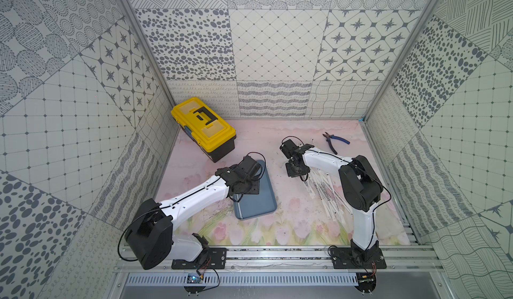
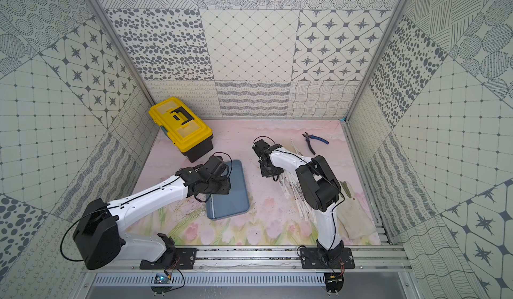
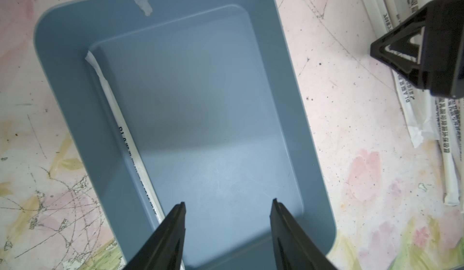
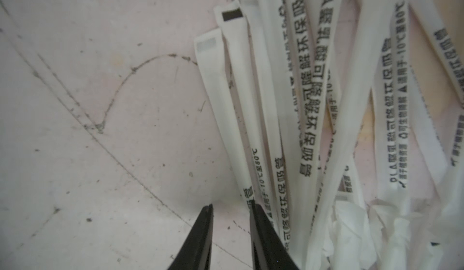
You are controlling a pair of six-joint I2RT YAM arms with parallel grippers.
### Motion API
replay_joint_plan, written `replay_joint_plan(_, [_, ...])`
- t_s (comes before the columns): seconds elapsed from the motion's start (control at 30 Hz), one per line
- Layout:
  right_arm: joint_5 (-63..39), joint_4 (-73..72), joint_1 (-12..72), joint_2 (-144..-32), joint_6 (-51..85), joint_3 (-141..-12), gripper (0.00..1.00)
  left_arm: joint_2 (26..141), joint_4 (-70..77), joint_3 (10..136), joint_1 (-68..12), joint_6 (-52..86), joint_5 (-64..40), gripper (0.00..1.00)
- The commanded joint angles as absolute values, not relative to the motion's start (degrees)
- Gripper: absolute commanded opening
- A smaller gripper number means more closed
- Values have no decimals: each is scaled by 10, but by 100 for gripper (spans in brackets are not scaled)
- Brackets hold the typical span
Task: Put the straws into the storage box
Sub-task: Pick up the straw from the center of the board.
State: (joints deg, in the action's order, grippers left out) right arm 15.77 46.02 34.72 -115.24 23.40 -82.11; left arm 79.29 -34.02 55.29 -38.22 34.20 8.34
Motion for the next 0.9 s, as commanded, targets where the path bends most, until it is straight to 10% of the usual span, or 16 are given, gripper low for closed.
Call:
replay_joint_plan(0.0, [181,468,343,-1154,229,-824,30,794,-331,555,-382,327,93,58])
replay_joint_plan(0.87, [37,429,417,-1115,340,-797,26,697,-300,408,-220,406,46,62])
